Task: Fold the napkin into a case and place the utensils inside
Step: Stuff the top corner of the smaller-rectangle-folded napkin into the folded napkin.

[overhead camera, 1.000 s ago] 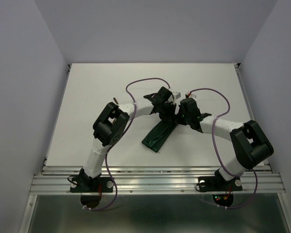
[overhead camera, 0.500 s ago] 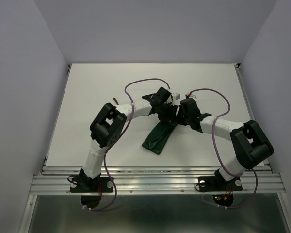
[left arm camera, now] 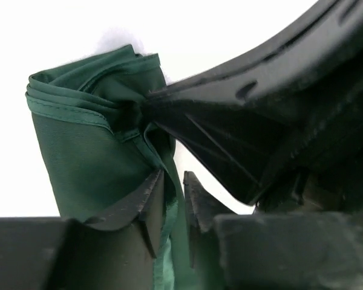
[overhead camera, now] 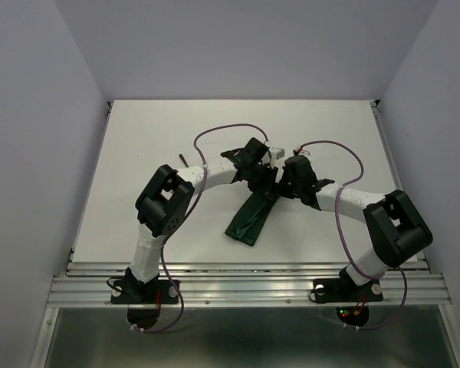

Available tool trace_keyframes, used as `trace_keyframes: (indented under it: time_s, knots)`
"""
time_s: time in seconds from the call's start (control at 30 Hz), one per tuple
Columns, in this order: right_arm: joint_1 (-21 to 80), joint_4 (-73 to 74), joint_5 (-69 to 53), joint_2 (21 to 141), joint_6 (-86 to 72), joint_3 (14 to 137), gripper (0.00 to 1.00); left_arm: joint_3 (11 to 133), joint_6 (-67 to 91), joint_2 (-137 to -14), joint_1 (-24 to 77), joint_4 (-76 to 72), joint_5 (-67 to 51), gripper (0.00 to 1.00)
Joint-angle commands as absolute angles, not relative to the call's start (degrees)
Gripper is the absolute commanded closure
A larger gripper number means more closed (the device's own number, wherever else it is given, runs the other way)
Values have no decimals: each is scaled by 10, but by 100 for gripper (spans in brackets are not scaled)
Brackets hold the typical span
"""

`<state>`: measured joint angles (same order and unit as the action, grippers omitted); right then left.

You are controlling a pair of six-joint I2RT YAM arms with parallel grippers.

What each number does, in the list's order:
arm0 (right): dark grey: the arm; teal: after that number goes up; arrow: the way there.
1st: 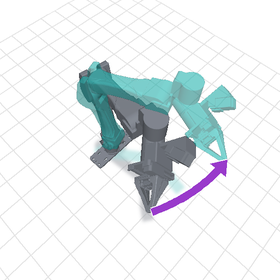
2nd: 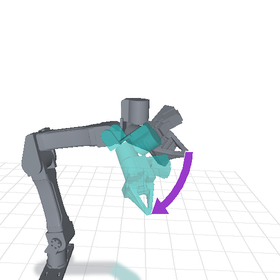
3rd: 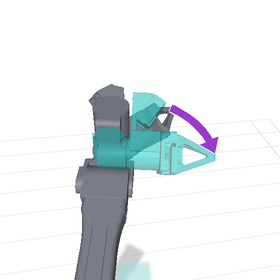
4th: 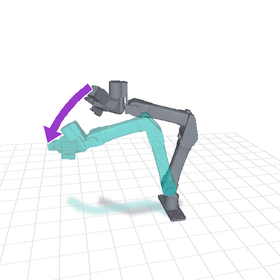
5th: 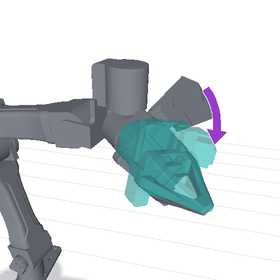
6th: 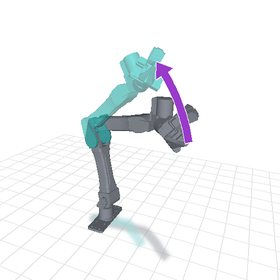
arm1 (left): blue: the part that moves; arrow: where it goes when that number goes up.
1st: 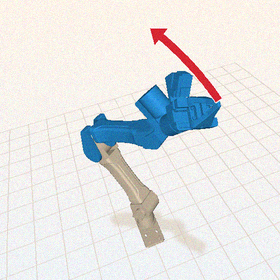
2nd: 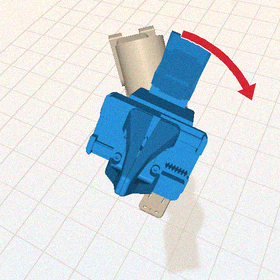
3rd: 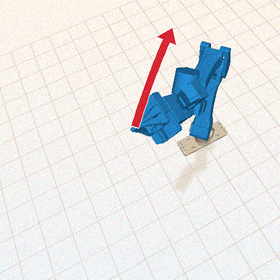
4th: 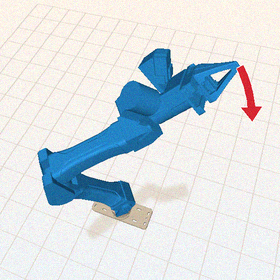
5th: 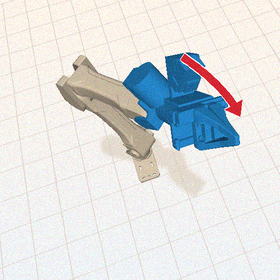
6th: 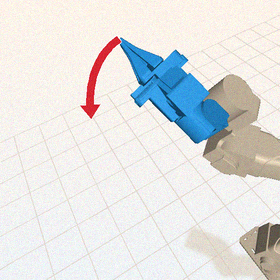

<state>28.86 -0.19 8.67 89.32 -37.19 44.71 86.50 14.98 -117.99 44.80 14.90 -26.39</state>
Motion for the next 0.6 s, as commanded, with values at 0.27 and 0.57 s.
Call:
trace_keyframes:
  time_s: [0.27,0.57]
  knots:
    - [290,-17,93,879,-376,444,99,834,123,-1104,447,163,-270,51]
    - [290,-15,92,878,-375,446,99,828,130,-1105,443,150,-264,46]
